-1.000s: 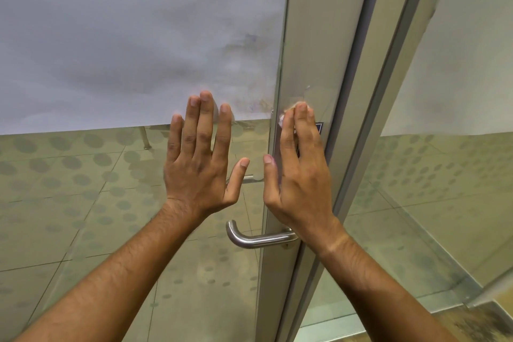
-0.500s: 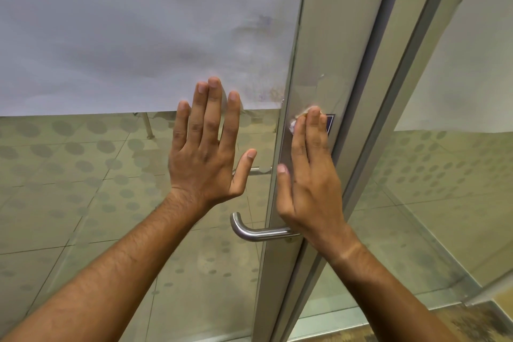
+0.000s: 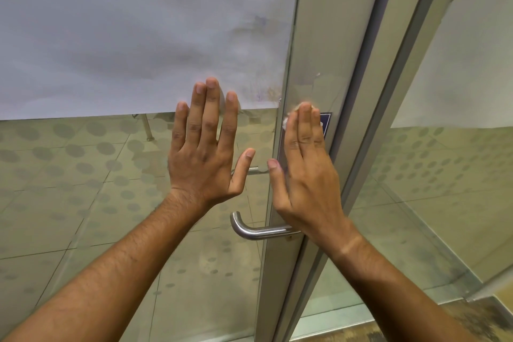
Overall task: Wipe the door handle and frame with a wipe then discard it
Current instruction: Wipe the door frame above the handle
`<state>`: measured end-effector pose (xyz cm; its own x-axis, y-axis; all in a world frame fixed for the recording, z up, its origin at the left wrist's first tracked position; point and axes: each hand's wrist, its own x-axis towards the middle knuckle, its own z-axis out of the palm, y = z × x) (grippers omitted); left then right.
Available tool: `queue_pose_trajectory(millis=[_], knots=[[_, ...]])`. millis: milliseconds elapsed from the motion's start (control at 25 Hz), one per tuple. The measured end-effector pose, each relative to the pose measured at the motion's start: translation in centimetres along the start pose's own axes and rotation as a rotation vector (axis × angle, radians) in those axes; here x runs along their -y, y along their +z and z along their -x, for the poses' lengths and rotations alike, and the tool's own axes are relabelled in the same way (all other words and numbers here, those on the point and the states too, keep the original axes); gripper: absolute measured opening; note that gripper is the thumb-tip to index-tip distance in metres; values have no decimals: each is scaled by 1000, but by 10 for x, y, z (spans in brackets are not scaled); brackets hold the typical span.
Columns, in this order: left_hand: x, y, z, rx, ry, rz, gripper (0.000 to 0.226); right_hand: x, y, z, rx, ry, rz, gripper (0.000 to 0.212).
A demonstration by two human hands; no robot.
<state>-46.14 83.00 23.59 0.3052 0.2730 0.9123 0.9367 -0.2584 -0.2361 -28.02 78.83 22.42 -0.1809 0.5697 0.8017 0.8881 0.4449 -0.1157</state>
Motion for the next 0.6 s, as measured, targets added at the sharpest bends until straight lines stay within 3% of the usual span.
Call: queue_pose_trajectory(millis=[240,440,600], knots=[[0,2,0,-6,-5,-1,88,-17,1,45,212,-121,70,69],[1,2,0,1,-2,-11,87,-22,-7,11,33,-44,-37,65],[1,1,0,1,-5,-7,87,-30,-10,24,168,-170,34,71]])
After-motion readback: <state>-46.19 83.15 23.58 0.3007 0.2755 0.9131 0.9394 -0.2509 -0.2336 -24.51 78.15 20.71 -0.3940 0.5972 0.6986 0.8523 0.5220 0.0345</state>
